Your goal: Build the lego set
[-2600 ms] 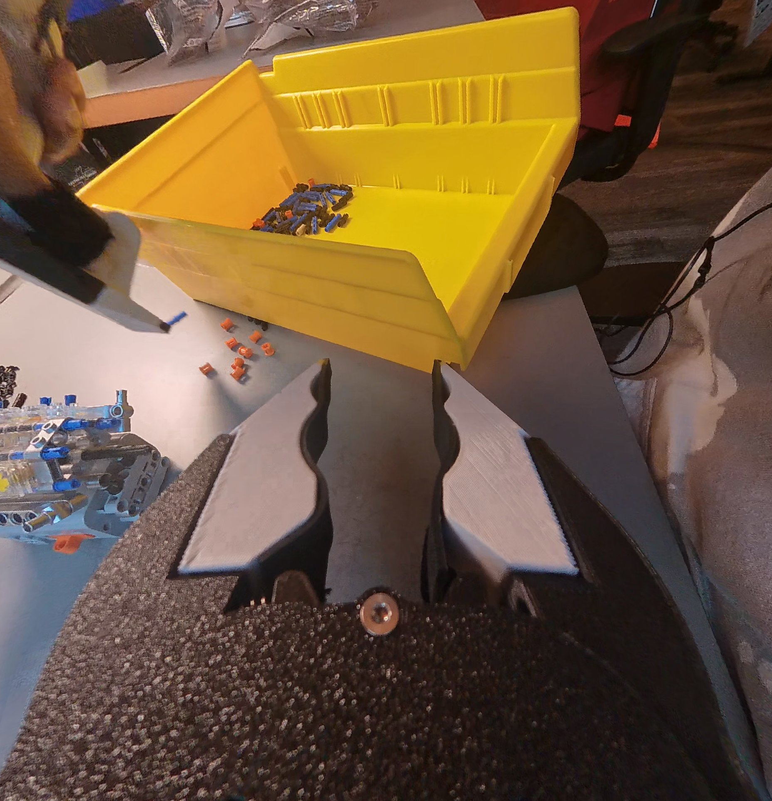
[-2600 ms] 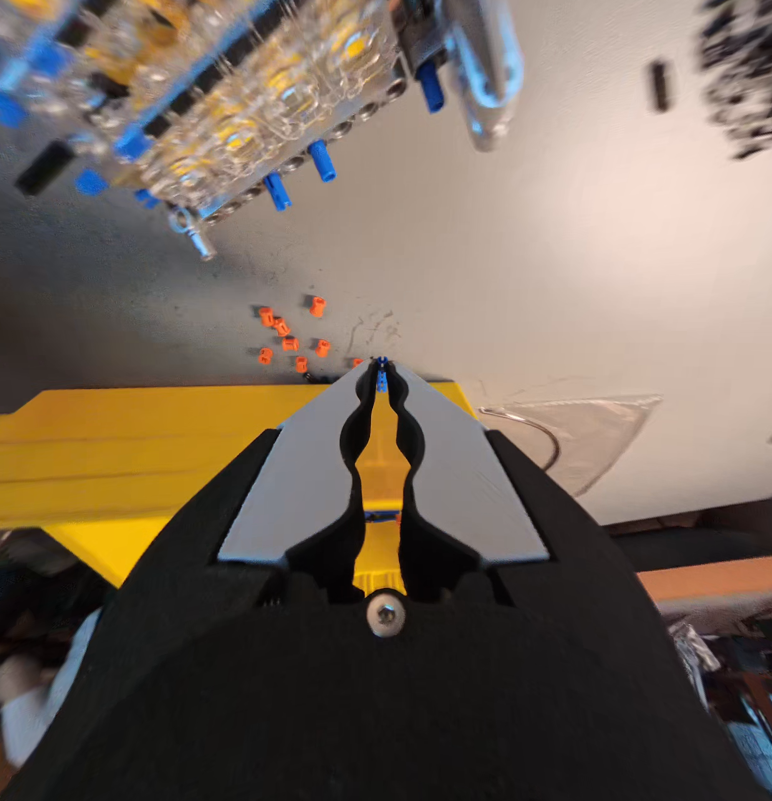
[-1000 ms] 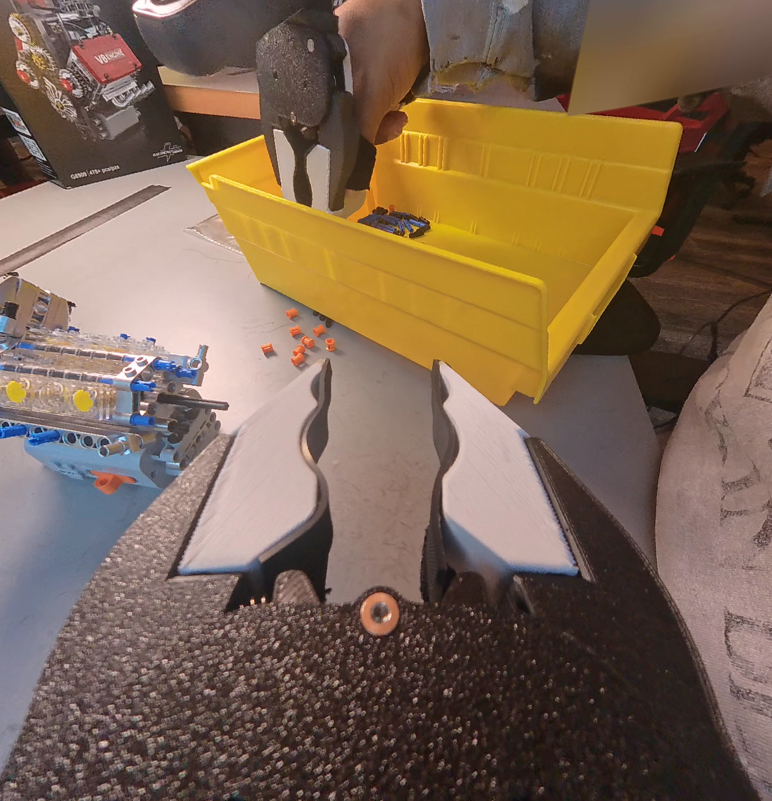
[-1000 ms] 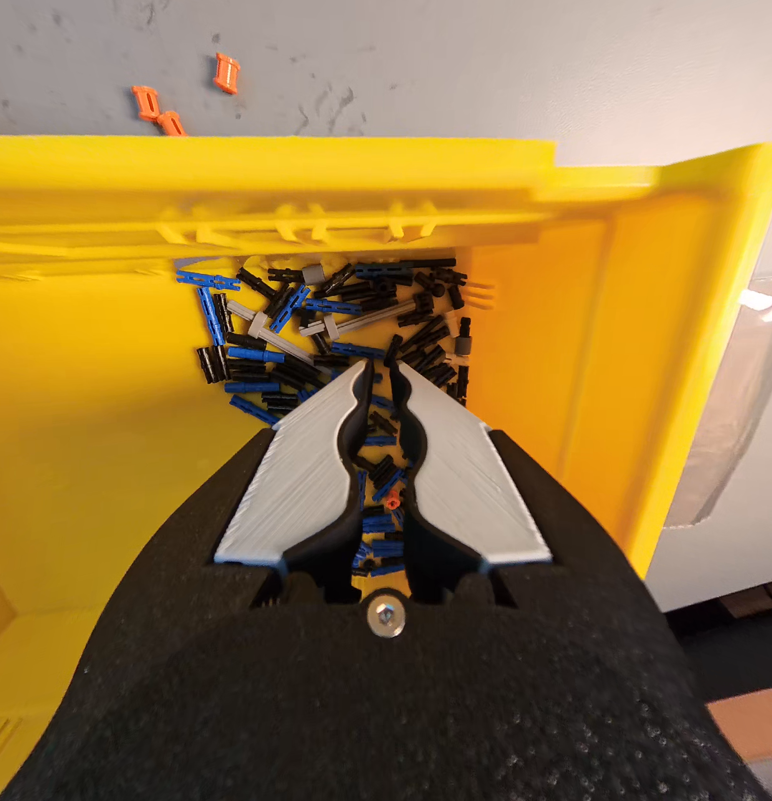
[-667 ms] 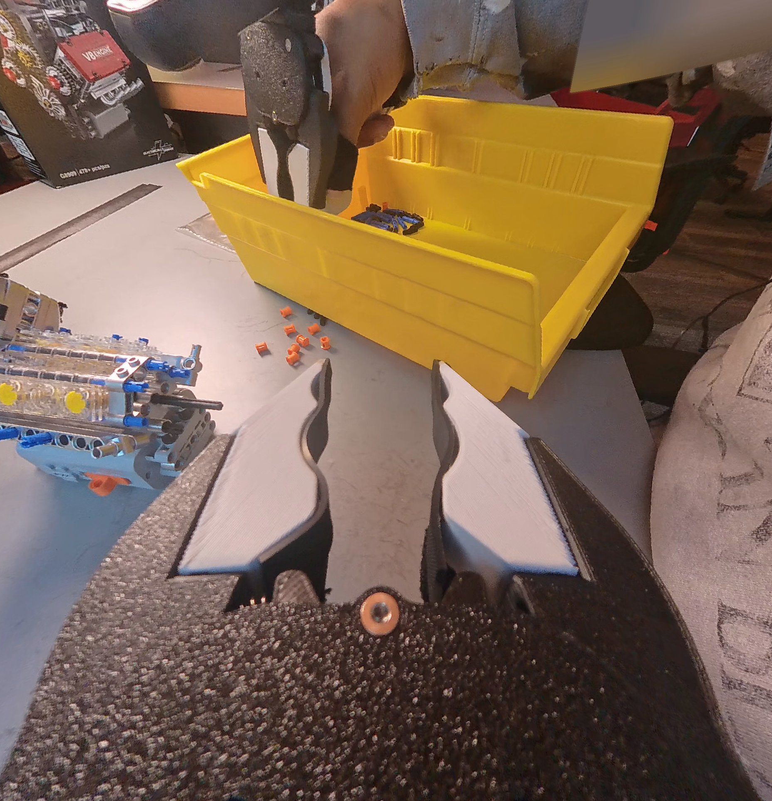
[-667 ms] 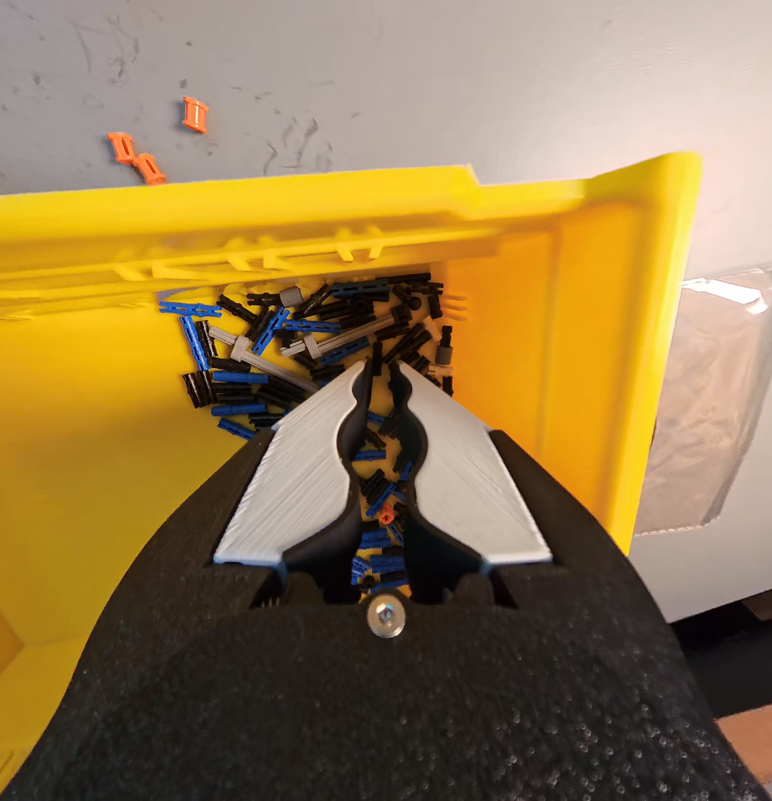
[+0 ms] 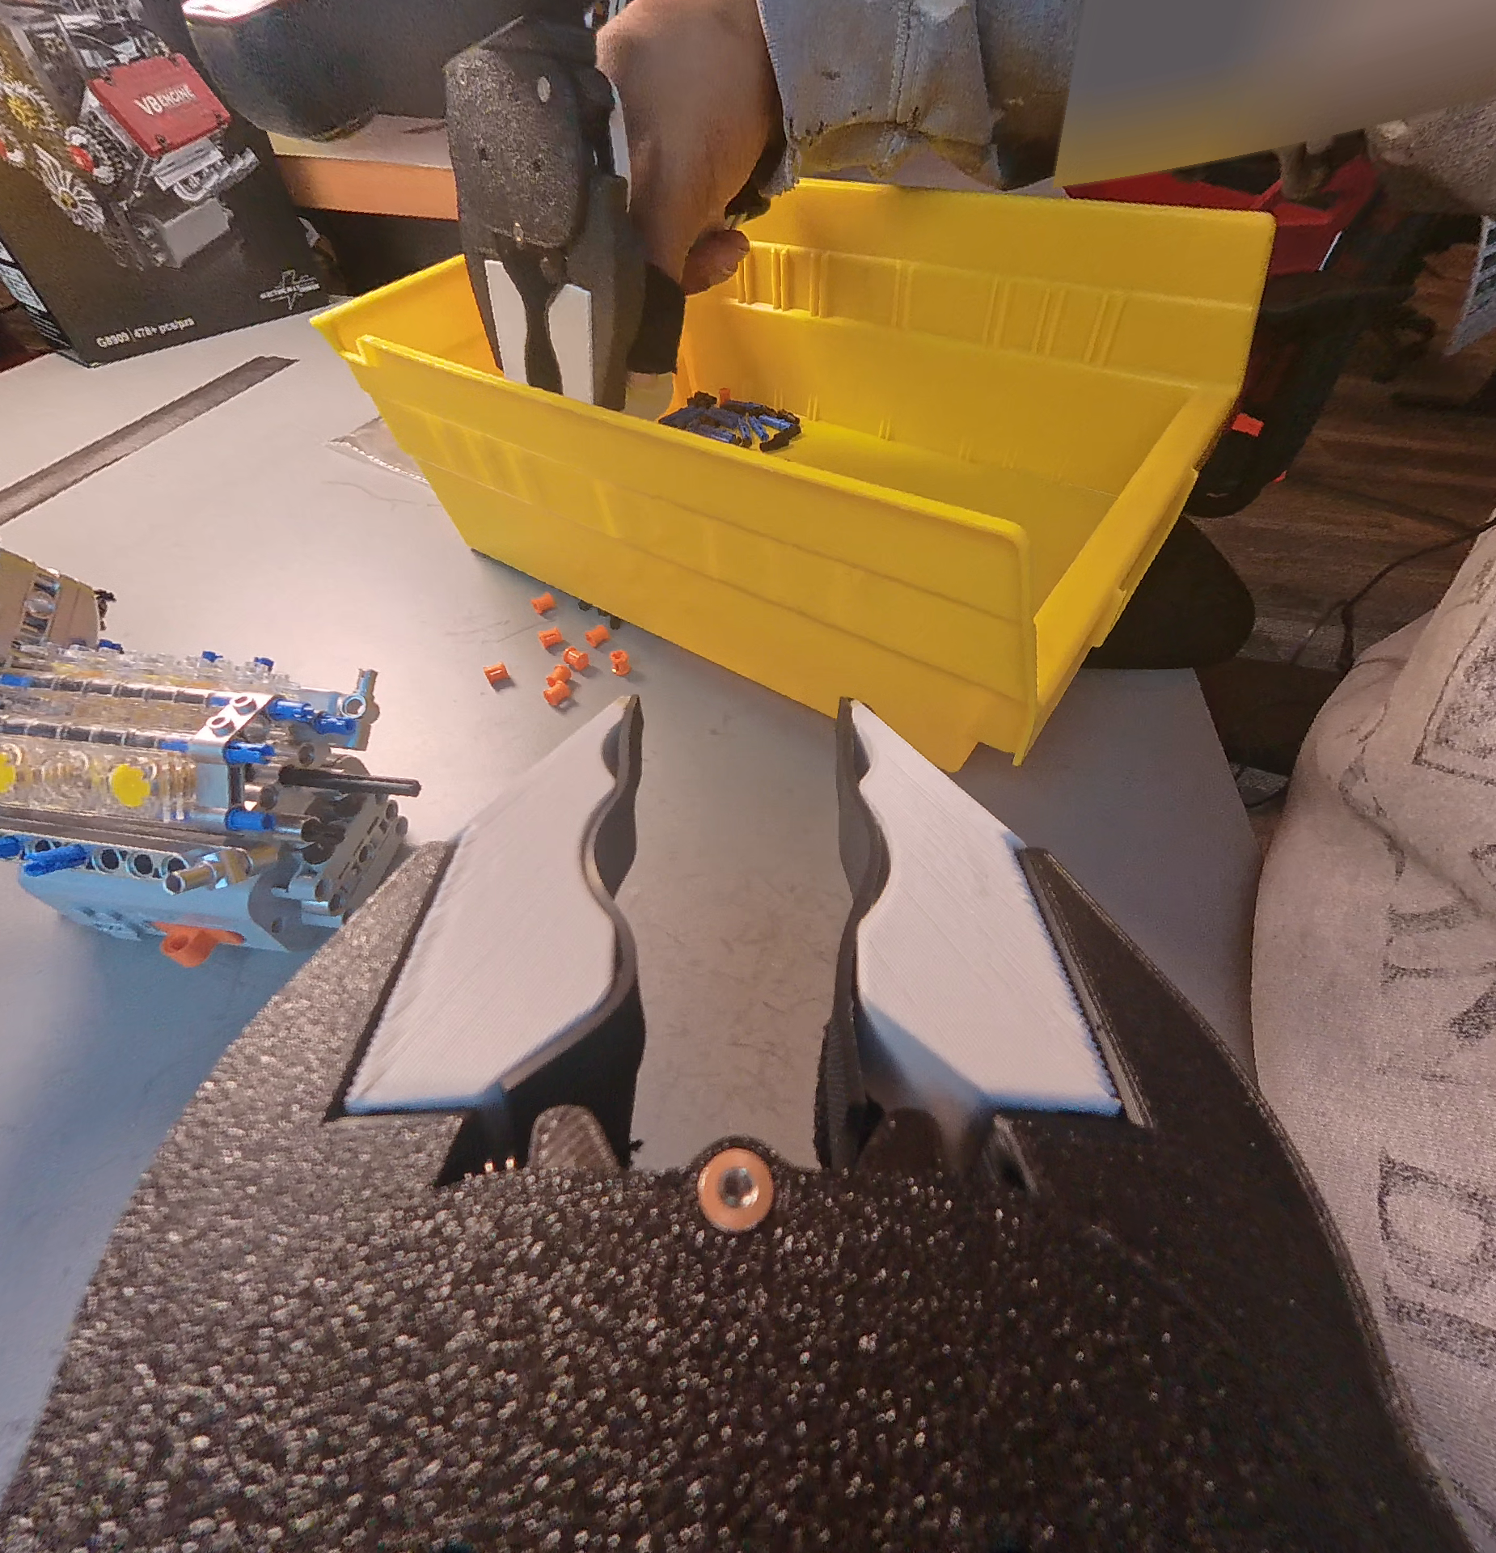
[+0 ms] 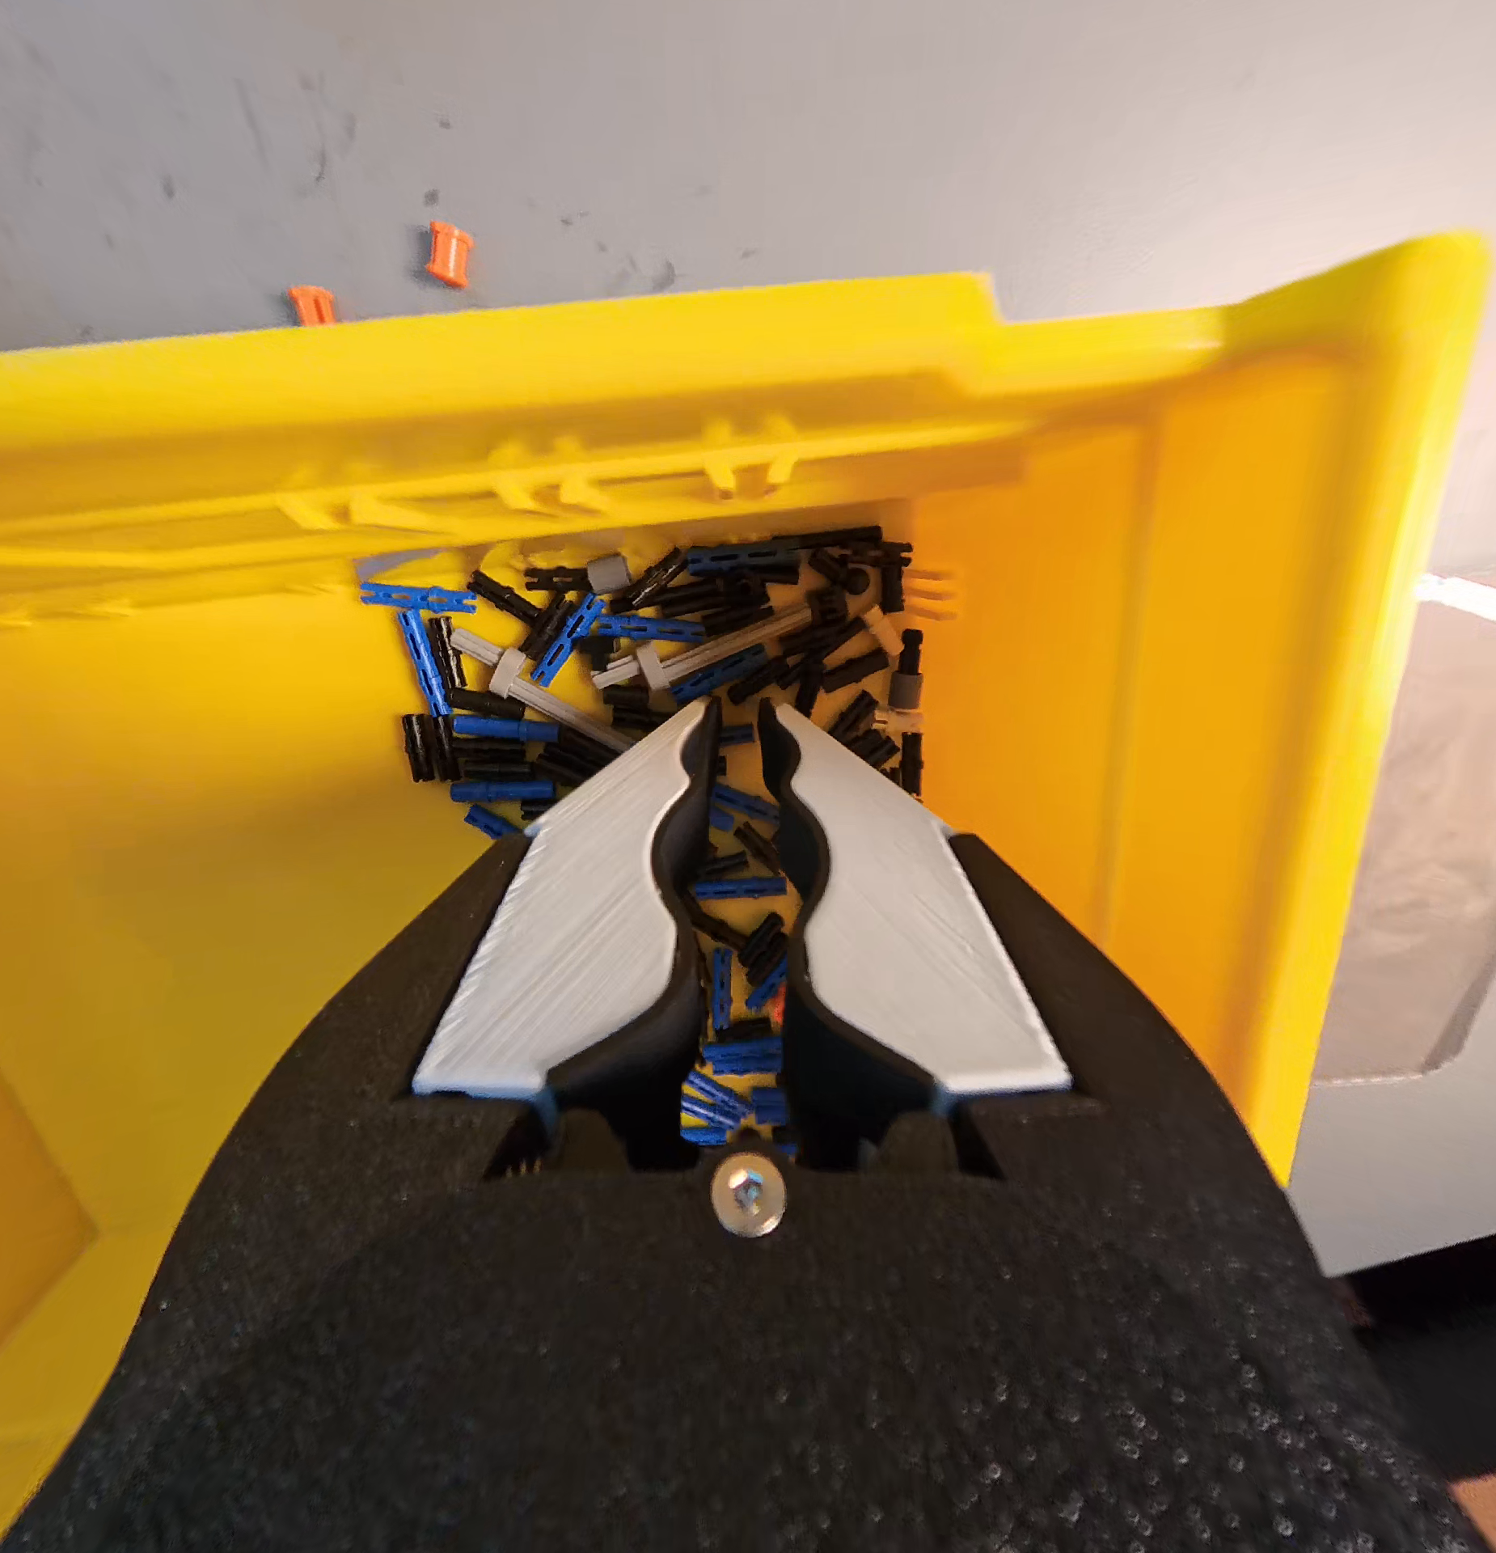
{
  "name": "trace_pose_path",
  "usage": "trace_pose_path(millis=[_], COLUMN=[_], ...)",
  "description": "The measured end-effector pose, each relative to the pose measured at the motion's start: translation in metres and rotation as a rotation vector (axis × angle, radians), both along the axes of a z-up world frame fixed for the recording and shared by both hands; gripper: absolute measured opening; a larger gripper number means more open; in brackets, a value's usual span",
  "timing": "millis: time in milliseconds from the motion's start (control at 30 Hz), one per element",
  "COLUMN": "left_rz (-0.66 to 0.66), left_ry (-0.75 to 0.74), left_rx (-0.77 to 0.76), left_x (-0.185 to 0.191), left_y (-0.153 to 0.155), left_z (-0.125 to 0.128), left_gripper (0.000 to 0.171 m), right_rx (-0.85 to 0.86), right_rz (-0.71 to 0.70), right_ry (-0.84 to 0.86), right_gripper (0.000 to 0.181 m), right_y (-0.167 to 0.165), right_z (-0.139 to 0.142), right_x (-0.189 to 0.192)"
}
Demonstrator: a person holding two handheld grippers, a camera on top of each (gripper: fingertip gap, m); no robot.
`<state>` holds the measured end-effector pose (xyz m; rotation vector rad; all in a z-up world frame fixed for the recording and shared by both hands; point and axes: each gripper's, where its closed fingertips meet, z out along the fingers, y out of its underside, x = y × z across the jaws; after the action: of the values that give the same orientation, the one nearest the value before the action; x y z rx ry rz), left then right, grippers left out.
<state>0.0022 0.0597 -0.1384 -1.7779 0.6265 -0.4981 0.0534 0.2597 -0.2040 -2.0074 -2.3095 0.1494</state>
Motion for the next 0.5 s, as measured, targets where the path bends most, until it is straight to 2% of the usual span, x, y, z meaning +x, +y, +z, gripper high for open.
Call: trace_pose_path(millis=[333, 433, 500], left_rz=[-0.007, -0.008, -0.009], left_ry=[-0.004, -0.004, -0.003], left_rx=[-0.004, -0.004, -0.005], left_x=[0.001, 0.001, 0.001], left_y=[-0.001, -0.001, -0.001], left_z=[0.0, 0.0, 0.0], left_gripper=[0.044, 0.044, 0.044], right_rx=[-0.028, 0.043, 0.034], right_rz=[-0.142, -0.127, -0.128], right_ry=[0.057, 0.045, 0.047], right_gripper=[0.007, 0.005, 0.004], right_y=[0.006, 0.014, 0.012], right_z=[-0.001, -0.002, -0.002], right_x=[-0.012, -0.01, -0.01])
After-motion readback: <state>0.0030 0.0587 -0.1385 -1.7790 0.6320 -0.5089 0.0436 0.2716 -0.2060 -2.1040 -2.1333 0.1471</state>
